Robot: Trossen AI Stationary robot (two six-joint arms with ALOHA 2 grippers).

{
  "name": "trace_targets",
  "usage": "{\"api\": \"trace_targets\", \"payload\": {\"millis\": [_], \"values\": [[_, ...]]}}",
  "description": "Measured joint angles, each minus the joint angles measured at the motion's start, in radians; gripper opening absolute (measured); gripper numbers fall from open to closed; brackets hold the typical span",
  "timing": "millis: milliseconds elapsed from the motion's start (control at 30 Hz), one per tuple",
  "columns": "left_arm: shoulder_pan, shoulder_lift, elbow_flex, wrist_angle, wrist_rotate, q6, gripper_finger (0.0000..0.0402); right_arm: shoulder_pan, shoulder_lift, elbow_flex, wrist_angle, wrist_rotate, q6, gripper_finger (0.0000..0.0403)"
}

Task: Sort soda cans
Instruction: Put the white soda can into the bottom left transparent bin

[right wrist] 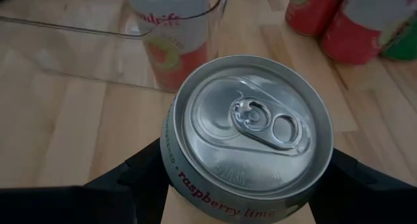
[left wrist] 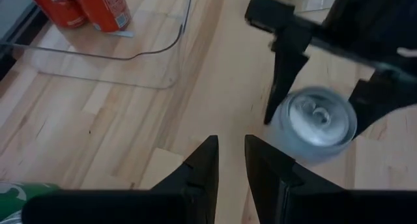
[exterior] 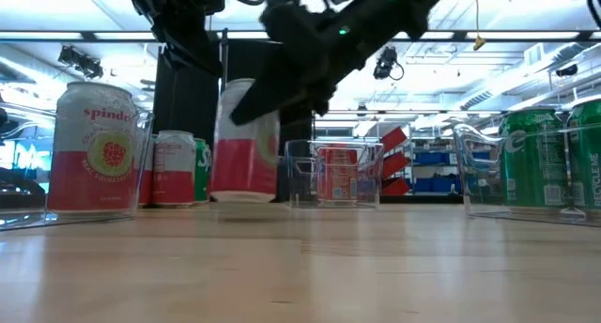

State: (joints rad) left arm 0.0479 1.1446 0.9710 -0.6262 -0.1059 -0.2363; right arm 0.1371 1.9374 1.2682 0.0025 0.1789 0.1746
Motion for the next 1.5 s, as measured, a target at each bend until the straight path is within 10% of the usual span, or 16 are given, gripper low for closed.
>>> {"api": "trace_targets", "payload": {"millis": [533,767,1333,1500], "values": [[-0.003,0.0,0.0,-0.017,0.007,-0.005,0.0078,-0.024,0.116,0.108,0.003,-0.02,-0.045,0.0276],[-0.004,0.0,0.0,-0.024,0.009,-0.03,0.0078,-0.025,0.112,0.106,0.027,-0.026,-0.045,0.0386],[-0.004,0.0,0.0,-0.016,0.041,-0.001,0.0078,0.016,-0.168,0.105,-0.396,0.005,-0.187,0.0327],[-0.004,0.007,0.025,-0.018,0.113,0.039,0.0073,0.058,-0.251,0.036,-0.487,0.152,-0.222,0.0248]]}}
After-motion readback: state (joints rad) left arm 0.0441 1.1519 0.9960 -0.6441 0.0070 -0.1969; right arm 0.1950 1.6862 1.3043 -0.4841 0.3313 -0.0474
